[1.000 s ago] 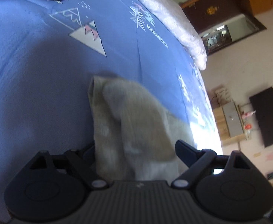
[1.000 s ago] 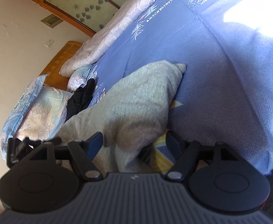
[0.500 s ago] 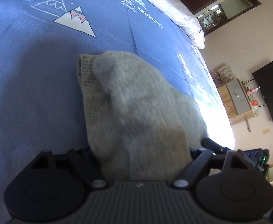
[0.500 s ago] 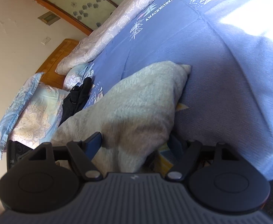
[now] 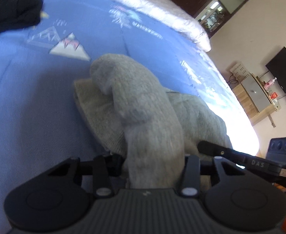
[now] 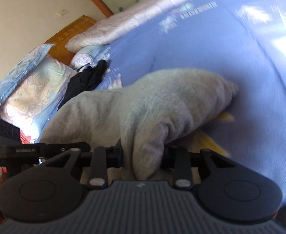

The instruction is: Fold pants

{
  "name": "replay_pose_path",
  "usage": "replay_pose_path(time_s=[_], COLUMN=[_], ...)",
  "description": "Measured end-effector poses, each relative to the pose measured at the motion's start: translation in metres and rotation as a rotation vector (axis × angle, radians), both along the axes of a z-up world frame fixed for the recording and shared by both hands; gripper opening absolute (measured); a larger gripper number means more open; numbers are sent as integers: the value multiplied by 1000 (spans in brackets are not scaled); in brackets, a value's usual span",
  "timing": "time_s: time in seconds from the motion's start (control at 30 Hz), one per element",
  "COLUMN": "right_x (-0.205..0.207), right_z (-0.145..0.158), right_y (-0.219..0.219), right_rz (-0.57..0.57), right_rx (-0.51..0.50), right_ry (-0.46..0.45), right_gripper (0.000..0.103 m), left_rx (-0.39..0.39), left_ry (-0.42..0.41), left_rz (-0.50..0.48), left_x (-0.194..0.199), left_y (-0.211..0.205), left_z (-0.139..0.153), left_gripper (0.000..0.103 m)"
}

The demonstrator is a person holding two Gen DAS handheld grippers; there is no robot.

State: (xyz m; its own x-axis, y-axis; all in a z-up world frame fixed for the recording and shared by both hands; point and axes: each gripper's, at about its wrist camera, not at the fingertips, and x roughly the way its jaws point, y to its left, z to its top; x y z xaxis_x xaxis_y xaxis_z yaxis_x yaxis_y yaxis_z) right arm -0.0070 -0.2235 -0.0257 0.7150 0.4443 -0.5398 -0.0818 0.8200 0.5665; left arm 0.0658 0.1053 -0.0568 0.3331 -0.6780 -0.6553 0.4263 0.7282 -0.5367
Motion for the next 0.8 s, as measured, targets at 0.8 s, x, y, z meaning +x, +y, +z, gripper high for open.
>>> replay_pose_path(time_s=[0.8], right_x=[299], right_z=[56], right_y=[-57], right_rz=[-45], right_rx=[-283], right_ry=[-327], right_gripper=[34], left_rx=[23], left_ry=[-355], left_rz=[180], left_x=[276], left_y=[-115], left_z=[92], left_gripper=[39])
